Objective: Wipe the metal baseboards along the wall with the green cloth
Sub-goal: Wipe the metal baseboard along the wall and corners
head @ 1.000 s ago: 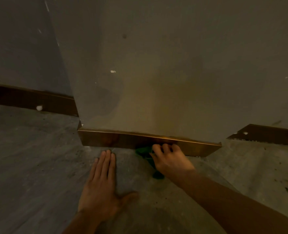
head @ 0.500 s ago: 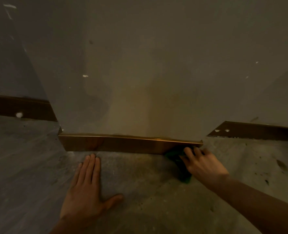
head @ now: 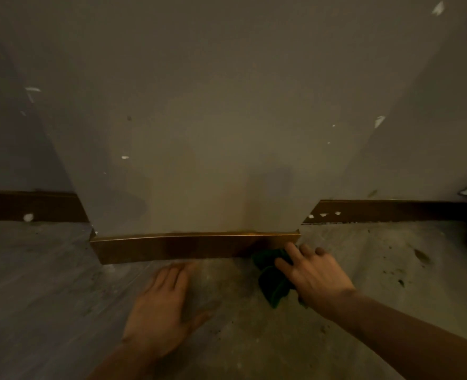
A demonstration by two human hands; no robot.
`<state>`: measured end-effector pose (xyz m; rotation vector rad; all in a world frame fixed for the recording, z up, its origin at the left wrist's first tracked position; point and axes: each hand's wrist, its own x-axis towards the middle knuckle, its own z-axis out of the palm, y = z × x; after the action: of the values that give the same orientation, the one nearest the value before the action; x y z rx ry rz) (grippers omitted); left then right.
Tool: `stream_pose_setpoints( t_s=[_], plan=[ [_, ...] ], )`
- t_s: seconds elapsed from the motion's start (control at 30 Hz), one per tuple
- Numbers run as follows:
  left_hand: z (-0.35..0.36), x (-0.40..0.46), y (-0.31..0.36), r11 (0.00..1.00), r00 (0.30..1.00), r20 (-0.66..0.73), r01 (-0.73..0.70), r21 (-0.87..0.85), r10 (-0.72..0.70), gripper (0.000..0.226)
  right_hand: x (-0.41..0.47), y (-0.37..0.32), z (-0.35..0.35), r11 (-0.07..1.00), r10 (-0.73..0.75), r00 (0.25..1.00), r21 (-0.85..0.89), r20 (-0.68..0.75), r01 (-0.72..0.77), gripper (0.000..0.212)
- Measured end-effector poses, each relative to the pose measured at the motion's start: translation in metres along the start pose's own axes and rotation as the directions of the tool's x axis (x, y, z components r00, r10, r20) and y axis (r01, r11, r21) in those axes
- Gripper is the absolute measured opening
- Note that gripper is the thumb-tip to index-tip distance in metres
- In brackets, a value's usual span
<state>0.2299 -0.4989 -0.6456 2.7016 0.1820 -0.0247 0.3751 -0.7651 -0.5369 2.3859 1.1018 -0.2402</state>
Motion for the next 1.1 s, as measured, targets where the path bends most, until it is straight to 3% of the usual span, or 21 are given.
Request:
stream_pose_setpoints(
  t_s=[0.17, 0.3, 0.4, 0.5, 0.63, 0.87, 1.0, 1.1],
  plan=[
    [-0.031, 0.023, 0.045, 0.989, 0.989, 0.034, -0.139, -0.045, 0.141, 0.119, -0.014, -0.026, -0.023, 0.990, -0.002, 0.993, 0.140, -0.119, 0.019, 0.067],
    [-0.045, 0.027, 0.072, 0.974, 0.977, 0.041, -0.206, -0.097, 0.211, 0.128, -0.019, -0.048, -0.047, 0.975, -0.001, 0.989, 0.218, -0.150, 0.034, 0.087],
    [-0.051, 0.026, 0.080, 0.965, 0.967, 0.001, -0.255, -0.053, 0.256, 0.104, -0.023, -0.060, -0.062, 0.954, 0.039, 0.977, 0.300, -0.208, 0.025, 0.092],
    [-0.064, 0.023, 0.083, 0.959, 0.958, -0.051, -0.282, 0.009, 0.282, 0.070, -0.029, -0.062, -0.070, 0.894, 0.145, 0.948, 0.448, -0.283, -0.003, 0.073],
    [-0.088, 0.021, 0.090, 0.953, 0.947, -0.109, -0.296, 0.070, 0.302, 0.050, -0.032, -0.054, -0.074, 0.829, 0.217, 0.925, 0.559, -0.312, -0.006, 0.072],
    [-0.125, 0.025, 0.106, 0.936, 0.938, -0.096, -0.318, 0.151, 0.334, 0.037, -0.045, -0.033, -0.083, 0.741, 0.220, 0.958, 0.670, -0.183, -0.043, 0.080],
    [-0.143, 0.030, 0.122, 0.905, 0.920, -0.058, -0.368, 0.212, 0.388, 0.029, -0.060, -0.013, -0.090, 0.769, 0.250, 0.947, 0.636, -0.200, -0.068, 0.048],
    [-0.155, 0.037, 0.136, 0.885, 0.905, -0.030, -0.409, 0.223, 0.425, 0.023, -0.071, 0.003, -0.097, 0.796, 0.290, 0.925, 0.598, -0.246, -0.091, 0.036]
  ],
)
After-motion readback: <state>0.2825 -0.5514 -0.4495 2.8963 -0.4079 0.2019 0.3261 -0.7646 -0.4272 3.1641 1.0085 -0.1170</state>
